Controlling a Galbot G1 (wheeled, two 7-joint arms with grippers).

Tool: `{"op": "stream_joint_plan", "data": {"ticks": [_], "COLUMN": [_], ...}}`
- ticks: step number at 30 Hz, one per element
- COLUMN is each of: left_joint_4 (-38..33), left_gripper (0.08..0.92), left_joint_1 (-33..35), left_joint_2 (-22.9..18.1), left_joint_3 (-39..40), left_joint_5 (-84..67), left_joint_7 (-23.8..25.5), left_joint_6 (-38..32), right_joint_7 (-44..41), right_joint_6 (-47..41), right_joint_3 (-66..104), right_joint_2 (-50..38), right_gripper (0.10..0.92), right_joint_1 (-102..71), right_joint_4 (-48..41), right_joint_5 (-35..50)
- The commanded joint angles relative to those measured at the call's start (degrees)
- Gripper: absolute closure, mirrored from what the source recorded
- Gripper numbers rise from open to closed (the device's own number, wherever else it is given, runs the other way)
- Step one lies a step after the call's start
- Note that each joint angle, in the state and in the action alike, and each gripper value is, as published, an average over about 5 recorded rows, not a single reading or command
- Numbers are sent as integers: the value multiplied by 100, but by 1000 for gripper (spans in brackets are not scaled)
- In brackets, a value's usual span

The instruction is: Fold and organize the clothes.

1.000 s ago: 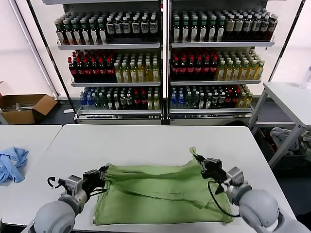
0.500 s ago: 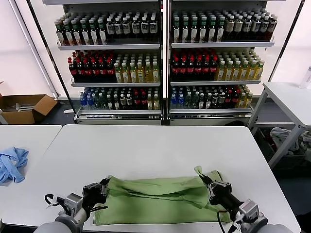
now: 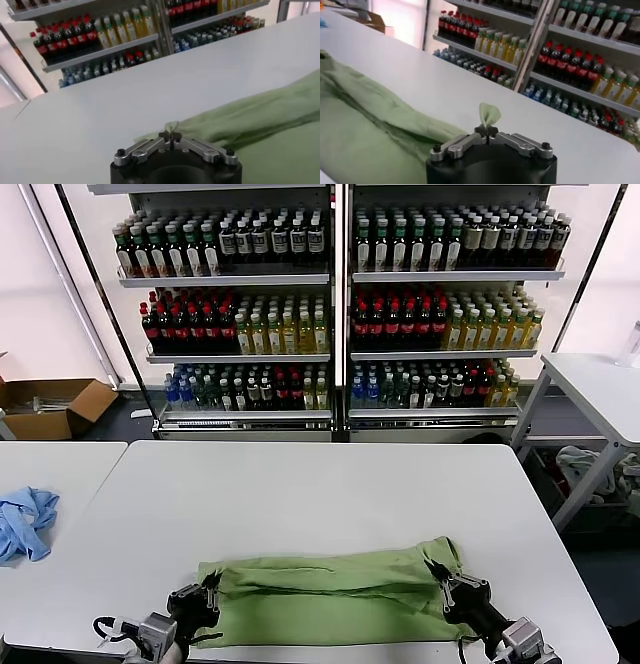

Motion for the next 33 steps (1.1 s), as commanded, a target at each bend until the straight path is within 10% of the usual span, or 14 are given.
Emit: {"op": "stream_joint_plan", "data": {"ticks": [1, 8, 22, 33], "left_joint_4": [99, 189, -768, -686], "left_gripper": [913, 798, 400, 179], "left_joint_1": [114, -26, 49, 393], "left_joint_2": [-15, -3, 100, -757], "left_joint_3": [210, 205, -649, -1011], "left_joint_5": [242, 382, 253, -389], "left_joint_7": [-310, -264, -360, -64], "left_joint_6": [-46, -24, 409, -603], "right_joint_7": [777, 2480, 5492, 1945], "right_joint_6": [81, -15, -1028, 1369], "right_joint_3": [-222, -723, -1082, 941], "right_joint_2": [91, 564, 1281, 639], "right_gripper": [919, 878, 482, 213], "right_joint_1": [-38, 220, 706, 214], "right_joint_4": [-239, -170, 518, 73], "right_joint_5": [109, 304, 132, 899]}}
